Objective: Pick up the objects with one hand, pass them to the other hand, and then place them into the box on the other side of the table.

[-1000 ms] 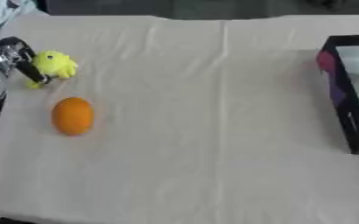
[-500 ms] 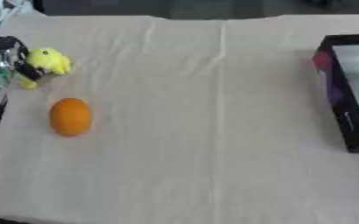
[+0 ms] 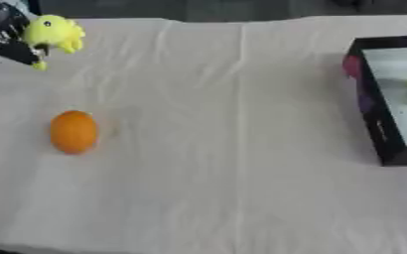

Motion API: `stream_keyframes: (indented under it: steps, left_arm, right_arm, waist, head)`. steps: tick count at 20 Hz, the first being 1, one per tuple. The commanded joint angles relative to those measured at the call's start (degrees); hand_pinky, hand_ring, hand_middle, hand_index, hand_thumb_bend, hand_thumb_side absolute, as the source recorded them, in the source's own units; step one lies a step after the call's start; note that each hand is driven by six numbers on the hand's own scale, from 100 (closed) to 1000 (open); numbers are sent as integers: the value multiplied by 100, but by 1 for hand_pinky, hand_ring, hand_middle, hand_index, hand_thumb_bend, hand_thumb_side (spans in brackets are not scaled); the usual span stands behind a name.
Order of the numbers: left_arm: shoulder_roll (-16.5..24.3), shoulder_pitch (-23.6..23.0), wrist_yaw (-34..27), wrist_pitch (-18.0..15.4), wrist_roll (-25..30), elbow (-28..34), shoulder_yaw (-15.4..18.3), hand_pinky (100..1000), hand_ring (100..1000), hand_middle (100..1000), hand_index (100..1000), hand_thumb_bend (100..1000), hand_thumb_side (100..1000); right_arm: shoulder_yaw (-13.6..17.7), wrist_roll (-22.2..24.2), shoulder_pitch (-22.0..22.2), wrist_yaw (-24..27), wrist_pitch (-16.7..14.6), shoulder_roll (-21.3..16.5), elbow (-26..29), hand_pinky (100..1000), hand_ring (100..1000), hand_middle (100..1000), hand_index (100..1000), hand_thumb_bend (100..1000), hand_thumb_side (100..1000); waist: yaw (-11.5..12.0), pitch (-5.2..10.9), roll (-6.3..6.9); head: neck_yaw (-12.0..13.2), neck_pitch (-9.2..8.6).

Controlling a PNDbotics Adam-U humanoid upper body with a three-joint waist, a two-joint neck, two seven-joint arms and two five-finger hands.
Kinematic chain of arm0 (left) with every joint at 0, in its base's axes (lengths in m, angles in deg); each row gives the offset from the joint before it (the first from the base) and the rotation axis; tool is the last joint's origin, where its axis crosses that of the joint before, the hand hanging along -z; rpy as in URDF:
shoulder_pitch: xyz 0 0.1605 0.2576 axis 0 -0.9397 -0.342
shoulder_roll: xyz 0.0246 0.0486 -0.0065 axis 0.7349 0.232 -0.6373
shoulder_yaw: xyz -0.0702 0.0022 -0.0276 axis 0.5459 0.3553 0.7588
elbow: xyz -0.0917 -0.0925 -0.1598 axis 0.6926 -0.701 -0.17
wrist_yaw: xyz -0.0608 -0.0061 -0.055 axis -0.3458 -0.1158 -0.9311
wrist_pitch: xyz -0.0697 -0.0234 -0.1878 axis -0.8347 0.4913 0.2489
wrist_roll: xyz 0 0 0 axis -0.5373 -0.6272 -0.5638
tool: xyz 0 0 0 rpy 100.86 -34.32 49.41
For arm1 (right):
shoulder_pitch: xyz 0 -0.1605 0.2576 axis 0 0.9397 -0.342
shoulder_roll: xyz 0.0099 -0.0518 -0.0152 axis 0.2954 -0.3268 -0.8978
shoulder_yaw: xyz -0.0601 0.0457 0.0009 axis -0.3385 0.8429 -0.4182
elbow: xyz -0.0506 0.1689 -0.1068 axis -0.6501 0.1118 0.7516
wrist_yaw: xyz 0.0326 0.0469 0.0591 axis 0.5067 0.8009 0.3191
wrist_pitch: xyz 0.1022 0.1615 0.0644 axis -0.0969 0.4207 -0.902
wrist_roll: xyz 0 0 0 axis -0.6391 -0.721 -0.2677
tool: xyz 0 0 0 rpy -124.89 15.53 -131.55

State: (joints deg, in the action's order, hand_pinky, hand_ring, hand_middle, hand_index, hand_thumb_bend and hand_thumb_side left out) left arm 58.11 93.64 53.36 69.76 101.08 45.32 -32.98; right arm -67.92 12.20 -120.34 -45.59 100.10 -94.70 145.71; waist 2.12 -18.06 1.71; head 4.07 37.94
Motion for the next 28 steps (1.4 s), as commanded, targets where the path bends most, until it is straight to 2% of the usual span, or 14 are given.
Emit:
stream_keyframes:
  steps: [1,6,10,11,12,13,18,19,20,28]
  left_arm:
    - [313,-59,-329,31,29,754,-106,720,644,525,511,189,100]
    - [177,-421,-837,108,-337,1743,-225,712,641,521,513,174,100]
    - [9,-735,-1276,119,-934,2297,-290,707,639,519,514,172,100]
    - [-31,-804,-1300,112,-1110,2410,-312,704,636,518,513,168,100]
    - [-74,-867,-1309,108,-1283,2510,-331,704,635,517,513,162,100]
    - [-113,-922,-1303,100,-1447,2600,-351,702,632,516,515,155,100]
    - [-359,-1173,-1233,-56,-2077,2909,-521,708,623,511,519,144,100]
    - [-414,-1217,-1225,-77,-2157,2942,-556,707,622,511,520,316,100]
    - [-464,-1253,-1205,-104,-2228,2983,-588,706,621,511,521,139,100]
    - [-962,-1487,-709,-351,-2753,3183,-677,699,616,507,518,119,100]
  right_arm:
    - [-42,162,-239,-70,8,-3,254,863,876,881,891,193,439]
    - [-375,753,-671,-371,-1,393,663,875,898,907,910,225,404]
    - [-641,1222,-960,-686,-1,716,897,878,902,912,915,236,405]
    - [-691,1316,-1011,-750,6,794,930,879,903,913,916,240,408]
    - [-744,1405,-1058,-811,14,869,951,878,903,912,917,290,391]
    - [-792,1484,-1097,-869,23,941,958,878,903,913,918,245,416]
    - [-1018,1803,-1223,-1115,36,1312,916,877,904,914,919,242,441]
    - [-1059,1860,-1239,-1158,34,1378,902,878,905,914,919,357,379]
    - [-1099,1919,-1254,-1195,30,1442,891,878,906,915,919,241,449]
    - [-1334,2289,-1338,-1477,-7,1909,744,877,911,916,922,232,479]
  waist:
    - [17,227,-4]
    - [53,309,-9]
    - [76,350,-32]
    - [81,356,-37]
    - [85,361,-43]
    - [90,365,-49]
    - [106,371,-69]
    - [107,369,-72]
    - [108,367,-76]
    - [123,344,-95]
  head:
    - [-64,-13]
    - [-184,-29]
    - [-296,-8]
    - [-313,-4]
    - [-330,0]
    - [-346,3]
    - [-410,31]
    - [-425,38]
    - [-442,44]
    - [-541,39]
